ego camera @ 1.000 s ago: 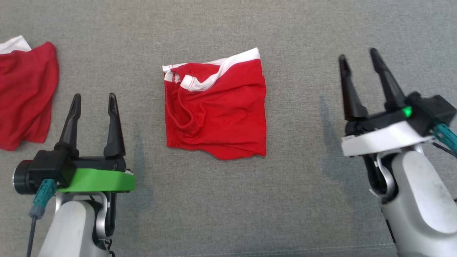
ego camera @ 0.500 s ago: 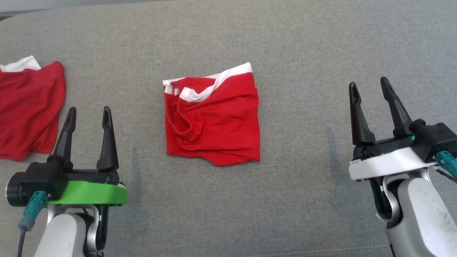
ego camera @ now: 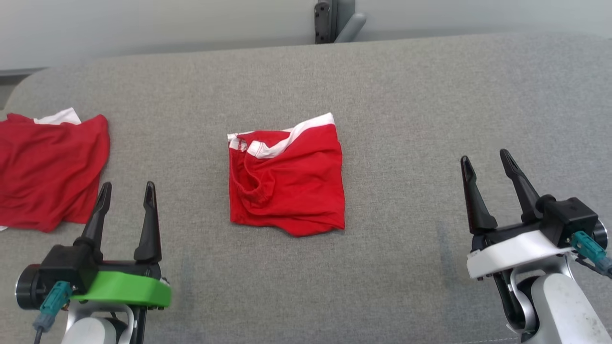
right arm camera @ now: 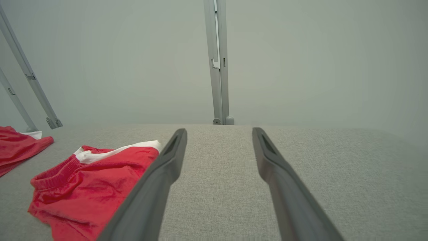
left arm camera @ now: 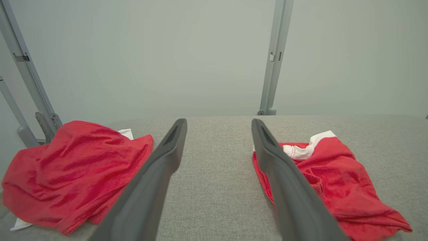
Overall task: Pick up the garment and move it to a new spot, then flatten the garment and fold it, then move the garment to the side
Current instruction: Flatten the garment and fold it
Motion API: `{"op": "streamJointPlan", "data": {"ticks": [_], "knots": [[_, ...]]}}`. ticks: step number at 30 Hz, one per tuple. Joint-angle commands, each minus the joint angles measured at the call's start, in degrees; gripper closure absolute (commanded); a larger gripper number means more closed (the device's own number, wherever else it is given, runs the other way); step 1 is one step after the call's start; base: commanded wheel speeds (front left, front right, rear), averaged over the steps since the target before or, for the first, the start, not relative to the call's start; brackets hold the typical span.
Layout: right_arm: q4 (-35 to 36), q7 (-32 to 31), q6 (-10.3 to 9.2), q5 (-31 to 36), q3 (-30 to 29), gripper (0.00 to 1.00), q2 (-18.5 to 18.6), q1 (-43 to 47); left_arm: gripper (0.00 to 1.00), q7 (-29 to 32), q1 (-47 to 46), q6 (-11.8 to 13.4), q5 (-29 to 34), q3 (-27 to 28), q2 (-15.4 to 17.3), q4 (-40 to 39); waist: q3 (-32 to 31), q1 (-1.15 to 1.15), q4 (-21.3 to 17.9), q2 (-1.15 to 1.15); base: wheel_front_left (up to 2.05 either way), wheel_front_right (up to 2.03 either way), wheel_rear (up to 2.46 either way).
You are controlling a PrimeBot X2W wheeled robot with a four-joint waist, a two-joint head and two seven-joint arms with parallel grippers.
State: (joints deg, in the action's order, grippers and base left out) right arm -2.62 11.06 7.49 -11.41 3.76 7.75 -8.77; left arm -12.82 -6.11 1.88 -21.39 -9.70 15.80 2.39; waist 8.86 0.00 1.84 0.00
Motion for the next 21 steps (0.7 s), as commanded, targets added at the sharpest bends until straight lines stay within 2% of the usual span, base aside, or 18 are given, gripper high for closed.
{"op": "streamJointPlan", "data": {"ticks": [1,12,21], "knots": [[0.2,-0.4,0.00,-0.2,-0.3,0.00,0.1,1.1,0.00,0.1,1.1,0.2,-0.2,-0.1,0.5,-0.2,-1.7,0.00,-0.2,0.00,0.00,0.00,0.00],[1.2,-1.8,0.00,-0.6,-1.5,0.00,-0.2,5.2,0.00,1.9,4.8,1.2,0.0,-1.1,1.1,-1.7,-5.0,0.00,-0.6,0.00,0.00,0.00,0.00],[1.9,-2.3,0.00,-0.7,-2.1,0.00,-0.5,5.8,0.00,3.0,5.6,1.9,-0.2,-1.5,1.5,-3.1,-5.2,0.00,-0.7,0.00,0.00,0.00,0.00]]}}
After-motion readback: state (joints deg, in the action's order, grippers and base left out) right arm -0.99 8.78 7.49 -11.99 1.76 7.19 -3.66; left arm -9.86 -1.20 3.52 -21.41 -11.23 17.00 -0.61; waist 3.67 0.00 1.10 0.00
